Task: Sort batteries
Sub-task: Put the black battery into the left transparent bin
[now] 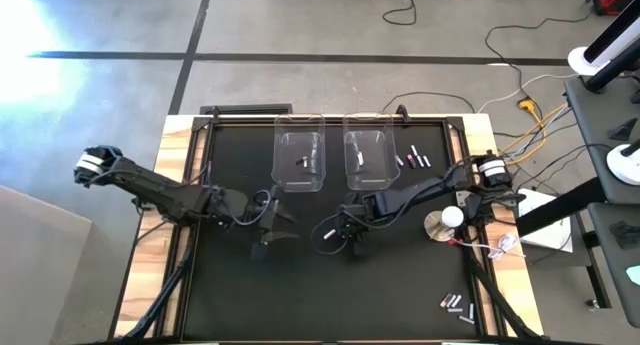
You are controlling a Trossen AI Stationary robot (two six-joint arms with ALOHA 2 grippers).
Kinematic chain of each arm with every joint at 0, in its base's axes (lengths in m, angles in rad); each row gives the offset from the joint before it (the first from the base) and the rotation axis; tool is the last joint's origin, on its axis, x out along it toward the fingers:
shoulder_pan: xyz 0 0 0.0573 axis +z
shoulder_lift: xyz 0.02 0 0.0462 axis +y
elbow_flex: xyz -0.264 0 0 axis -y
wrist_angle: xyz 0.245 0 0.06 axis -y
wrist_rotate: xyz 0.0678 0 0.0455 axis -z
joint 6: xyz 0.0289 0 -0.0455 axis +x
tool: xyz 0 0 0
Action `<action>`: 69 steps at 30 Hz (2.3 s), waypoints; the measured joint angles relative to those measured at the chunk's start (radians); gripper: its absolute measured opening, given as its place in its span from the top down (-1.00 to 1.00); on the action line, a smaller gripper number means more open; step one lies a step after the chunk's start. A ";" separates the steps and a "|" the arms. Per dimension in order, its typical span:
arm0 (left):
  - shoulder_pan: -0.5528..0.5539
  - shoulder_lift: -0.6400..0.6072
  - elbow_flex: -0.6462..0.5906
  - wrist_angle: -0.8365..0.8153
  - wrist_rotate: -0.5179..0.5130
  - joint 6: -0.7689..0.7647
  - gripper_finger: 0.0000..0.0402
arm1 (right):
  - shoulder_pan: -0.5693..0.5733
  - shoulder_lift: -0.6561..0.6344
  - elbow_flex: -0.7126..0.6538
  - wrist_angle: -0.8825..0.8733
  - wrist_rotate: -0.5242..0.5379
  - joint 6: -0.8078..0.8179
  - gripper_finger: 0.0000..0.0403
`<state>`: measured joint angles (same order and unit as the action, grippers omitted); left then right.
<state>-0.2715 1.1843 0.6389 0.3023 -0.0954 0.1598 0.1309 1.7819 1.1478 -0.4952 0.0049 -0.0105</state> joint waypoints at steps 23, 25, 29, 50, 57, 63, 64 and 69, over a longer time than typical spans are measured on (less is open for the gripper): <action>0.079 0.068 -0.228 0.556 0.037 0.015 0.28 | 0.087 -0.301 -0.355 0.962 0.180 0.130 0.89; 0.080 0.108 -0.216 0.589 0.053 0.009 0.20 | 0.085 -0.293 -0.364 1.012 0.180 0.130 0.89; 0.095 0.200 -0.144 0.595 0.049 -0.011 0.04 | 0.085 -0.272 -0.357 1.057 0.223 0.104 0.89; 0.102 0.327 -0.037 0.652 0.105 -0.019 0.11 | 0.120 -0.267 -0.350 1.152 0.221 -0.002 0.89; 0.103 0.327 -0.037 0.676 0.105 -0.038 0.12 | 0.127 -0.267 -0.350 1.164 0.220 -0.009 0.89; 0.103 0.327 -0.037 0.683 0.105 -0.041 0.28 | 0.127 -0.267 -0.350 1.181 0.220 -0.014 0.89; 0.103 0.327 -0.037 0.684 0.105 -0.040 0.33 | 0.127 -0.267 -0.350 1.187 0.220 -0.014 0.89; 0.103 0.327 -0.037 0.686 0.105 -0.039 0.62 | 0.127 -0.267 -0.349 1.191 0.220 -0.016 0.89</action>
<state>-0.1680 1.5112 0.6018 0.9880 0.0098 0.1209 0.2577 1.5146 0.7986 0.6960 0.2249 -0.0265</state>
